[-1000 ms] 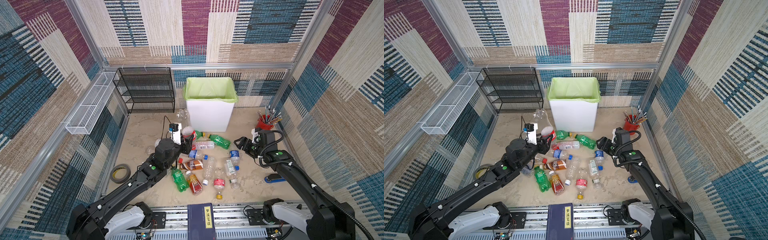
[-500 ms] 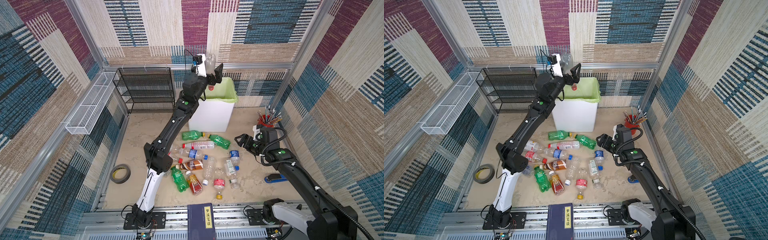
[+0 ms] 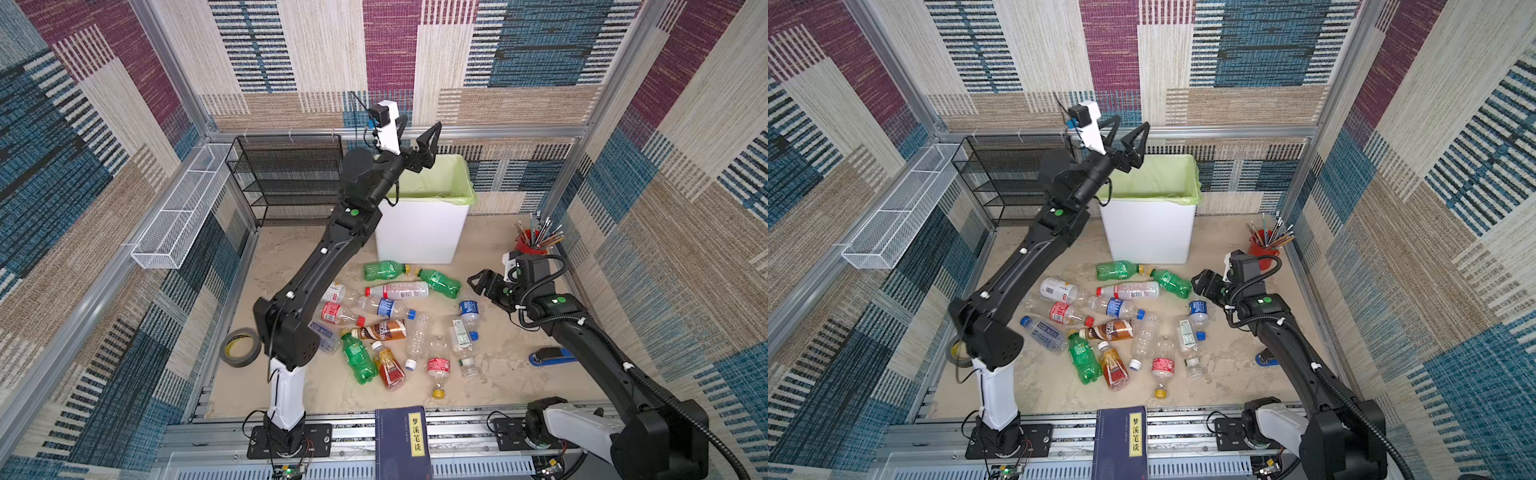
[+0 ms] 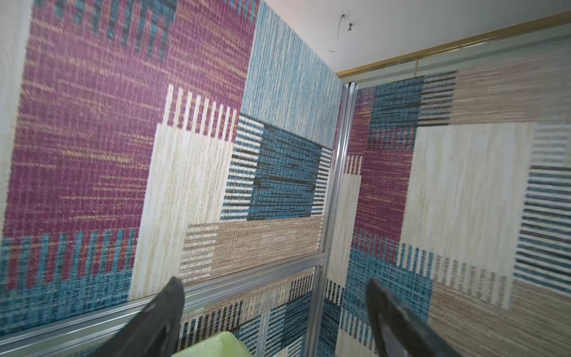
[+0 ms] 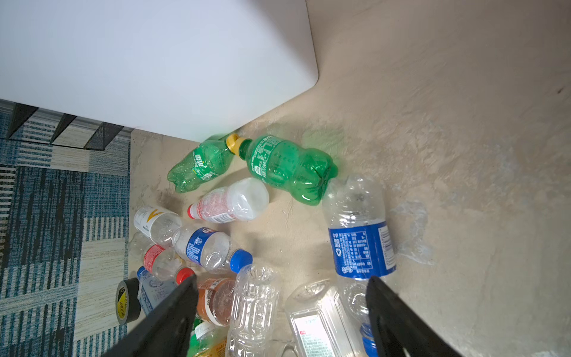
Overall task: Throw the plastic bottles in the bin
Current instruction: 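Carry the red-label bottle with left gripper up over the white bin, then open left gripper over the bin to drop the red-label bottle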
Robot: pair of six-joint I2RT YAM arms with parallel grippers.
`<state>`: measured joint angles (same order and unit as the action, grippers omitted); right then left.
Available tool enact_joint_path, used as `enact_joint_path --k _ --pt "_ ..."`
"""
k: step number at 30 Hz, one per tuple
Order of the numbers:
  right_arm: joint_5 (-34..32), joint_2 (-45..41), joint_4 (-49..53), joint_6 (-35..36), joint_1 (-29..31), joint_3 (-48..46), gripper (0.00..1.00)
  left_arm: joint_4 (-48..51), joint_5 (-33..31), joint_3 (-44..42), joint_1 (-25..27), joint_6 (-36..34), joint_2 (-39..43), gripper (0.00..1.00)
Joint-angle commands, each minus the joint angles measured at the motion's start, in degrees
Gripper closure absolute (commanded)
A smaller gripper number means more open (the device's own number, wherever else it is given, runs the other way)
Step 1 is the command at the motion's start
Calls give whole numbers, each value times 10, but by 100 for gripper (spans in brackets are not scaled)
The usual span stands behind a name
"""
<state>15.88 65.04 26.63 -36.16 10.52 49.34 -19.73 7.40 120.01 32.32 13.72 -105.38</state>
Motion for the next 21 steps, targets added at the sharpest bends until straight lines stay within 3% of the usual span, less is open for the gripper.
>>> enact_joint_path --k 1,12,18,21 --pt "13 5 -15 6 0 2 14 -66 -26 -130 2 10 204 9" --pt "49 -12 45 6 0 -42 18 97 -152 -568 2 115 482 17" --pt "60 -21 63 8 8 -91 21 211 -207 -687 2 177 575 17" --pt "58 -30 69 -4 21 -104 22 265 -204 -711 0 197 593 17"
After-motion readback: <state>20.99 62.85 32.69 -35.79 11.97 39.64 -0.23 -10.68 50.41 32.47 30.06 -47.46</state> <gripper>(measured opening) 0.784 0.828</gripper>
